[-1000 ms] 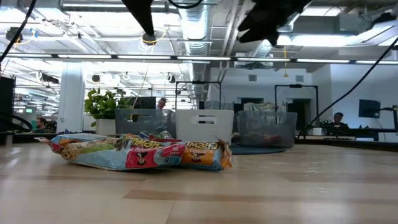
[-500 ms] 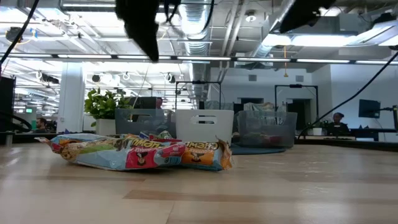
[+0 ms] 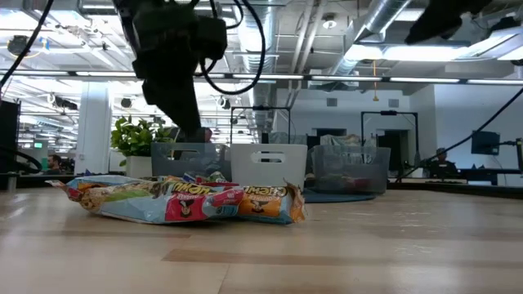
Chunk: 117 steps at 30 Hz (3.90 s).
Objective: Pick and place Granola Bars by type
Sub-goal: Put the blue granola bar into the left black bin
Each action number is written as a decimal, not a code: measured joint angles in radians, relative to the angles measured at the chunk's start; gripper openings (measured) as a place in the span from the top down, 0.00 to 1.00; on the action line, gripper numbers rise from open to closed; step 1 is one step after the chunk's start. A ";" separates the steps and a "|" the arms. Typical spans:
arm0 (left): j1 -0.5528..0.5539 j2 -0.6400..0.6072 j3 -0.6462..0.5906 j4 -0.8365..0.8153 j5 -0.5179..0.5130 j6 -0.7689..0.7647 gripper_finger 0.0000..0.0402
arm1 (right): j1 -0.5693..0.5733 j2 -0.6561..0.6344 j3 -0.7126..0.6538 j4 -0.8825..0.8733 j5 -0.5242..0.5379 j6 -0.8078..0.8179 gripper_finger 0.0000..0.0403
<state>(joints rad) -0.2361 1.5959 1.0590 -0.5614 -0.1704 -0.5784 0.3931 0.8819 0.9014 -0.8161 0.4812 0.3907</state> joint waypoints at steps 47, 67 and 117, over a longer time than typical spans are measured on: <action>-0.023 0.142 -0.083 -0.008 0.030 -0.143 0.72 | 0.032 -0.044 -0.073 0.009 0.016 0.029 0.69; -0.008 0.139 -0.050 0.001 0.034 -0.196 0.95 | 0.032 -0.044 -0.073 0.009 0.017 0.029 0.69; 0.527 0.009 0.149 -0.193 -0.272 -0.001 0.73 | 0.030 -0.042 -0.073 0.009 0.068 0.055 0.69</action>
<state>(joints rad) 0.2905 1.6047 1.2083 -0.7544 -0.4419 -0.5793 0.4232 0.8398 0.8288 -0.8074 0.5494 0.4458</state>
